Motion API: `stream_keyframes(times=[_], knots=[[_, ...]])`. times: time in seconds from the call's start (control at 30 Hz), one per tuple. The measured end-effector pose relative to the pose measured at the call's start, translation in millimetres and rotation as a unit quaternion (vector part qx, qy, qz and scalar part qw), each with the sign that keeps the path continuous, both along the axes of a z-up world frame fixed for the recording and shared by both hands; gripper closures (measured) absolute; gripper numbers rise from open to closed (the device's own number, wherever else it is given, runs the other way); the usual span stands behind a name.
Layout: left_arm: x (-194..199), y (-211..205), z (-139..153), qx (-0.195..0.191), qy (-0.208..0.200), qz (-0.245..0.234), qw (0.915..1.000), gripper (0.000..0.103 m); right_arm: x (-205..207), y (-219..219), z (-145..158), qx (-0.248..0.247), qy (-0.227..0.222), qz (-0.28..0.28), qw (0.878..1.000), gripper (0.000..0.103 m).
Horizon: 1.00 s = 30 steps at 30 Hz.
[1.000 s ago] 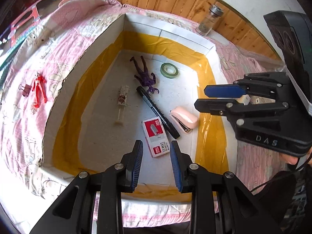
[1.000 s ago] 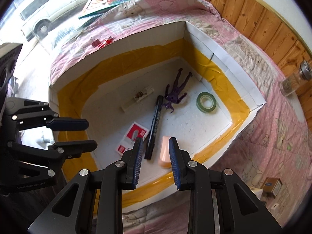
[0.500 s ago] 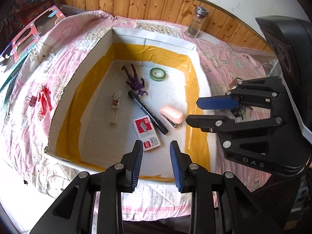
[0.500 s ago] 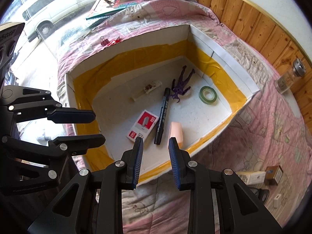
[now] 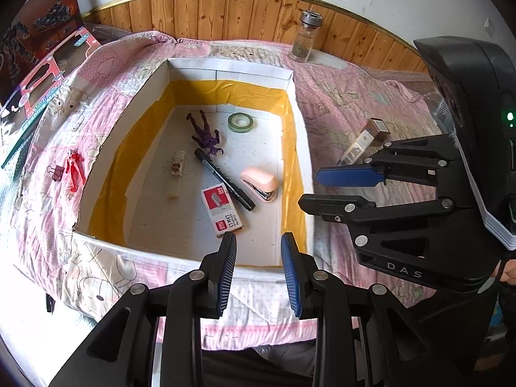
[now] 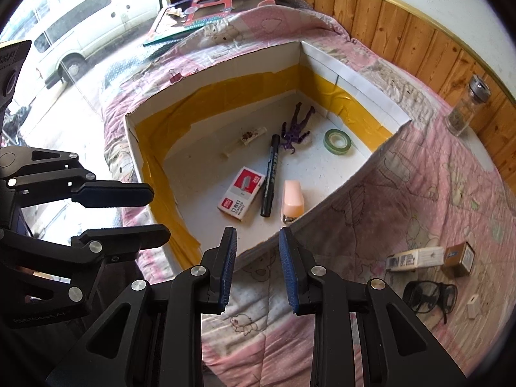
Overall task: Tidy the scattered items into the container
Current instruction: 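Withdraw both grippers from the box toward the tissue pack and glasses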
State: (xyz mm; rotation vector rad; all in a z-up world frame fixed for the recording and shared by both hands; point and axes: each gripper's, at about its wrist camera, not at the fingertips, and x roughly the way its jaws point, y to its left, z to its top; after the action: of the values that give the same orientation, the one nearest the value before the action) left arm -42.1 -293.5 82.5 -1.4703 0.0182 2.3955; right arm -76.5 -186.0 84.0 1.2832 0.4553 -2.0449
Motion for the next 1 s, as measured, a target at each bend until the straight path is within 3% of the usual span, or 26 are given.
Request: stream_keyframes(times=[1.0], knots=[[37, 82, 12, -0.025, 0.013, -0.064, 0.9975, 0.073, 31, 89, -15, -0.046, -0.004, -0.091, 0.995, 0.074]])
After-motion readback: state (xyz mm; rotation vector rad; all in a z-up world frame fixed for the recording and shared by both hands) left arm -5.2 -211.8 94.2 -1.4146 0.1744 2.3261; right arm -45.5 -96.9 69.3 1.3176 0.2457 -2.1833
